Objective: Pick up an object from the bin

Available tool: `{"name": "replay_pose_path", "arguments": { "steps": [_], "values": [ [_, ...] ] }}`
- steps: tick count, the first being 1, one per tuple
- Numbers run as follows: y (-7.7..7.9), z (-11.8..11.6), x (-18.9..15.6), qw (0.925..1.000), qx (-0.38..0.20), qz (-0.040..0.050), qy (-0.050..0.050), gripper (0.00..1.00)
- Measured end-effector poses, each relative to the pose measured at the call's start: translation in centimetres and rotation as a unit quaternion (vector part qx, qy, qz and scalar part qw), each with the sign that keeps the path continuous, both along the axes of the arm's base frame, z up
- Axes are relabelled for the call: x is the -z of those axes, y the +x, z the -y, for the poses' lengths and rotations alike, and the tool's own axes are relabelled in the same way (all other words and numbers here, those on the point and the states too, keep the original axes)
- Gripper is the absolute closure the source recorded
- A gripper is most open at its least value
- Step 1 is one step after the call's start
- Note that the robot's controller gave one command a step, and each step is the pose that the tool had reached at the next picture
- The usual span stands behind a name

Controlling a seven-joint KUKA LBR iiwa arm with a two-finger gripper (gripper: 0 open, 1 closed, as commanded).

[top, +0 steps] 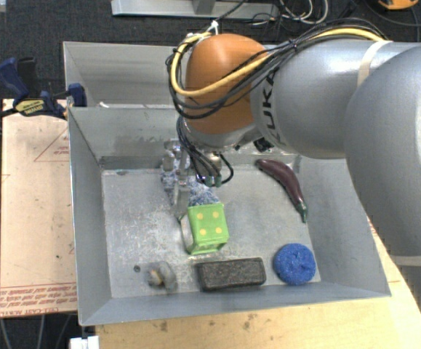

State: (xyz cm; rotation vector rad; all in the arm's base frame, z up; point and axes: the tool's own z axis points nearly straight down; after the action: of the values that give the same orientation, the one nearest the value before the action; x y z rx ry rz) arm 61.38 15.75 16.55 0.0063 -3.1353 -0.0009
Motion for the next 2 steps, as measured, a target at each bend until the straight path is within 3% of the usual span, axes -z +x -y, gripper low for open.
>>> {"name": "replay_pose_path", "arguments": {
  "steps": [1, 2],
  "values": [
    [0.2, 0.1, -0.5, 1.0, 0.001, 0.0036, 0.001, 0.0],
    [0.1, 3.6, 2.3, 0.9999, -0.014, 0.0059, 0.002, 0.0]
  ]
}}
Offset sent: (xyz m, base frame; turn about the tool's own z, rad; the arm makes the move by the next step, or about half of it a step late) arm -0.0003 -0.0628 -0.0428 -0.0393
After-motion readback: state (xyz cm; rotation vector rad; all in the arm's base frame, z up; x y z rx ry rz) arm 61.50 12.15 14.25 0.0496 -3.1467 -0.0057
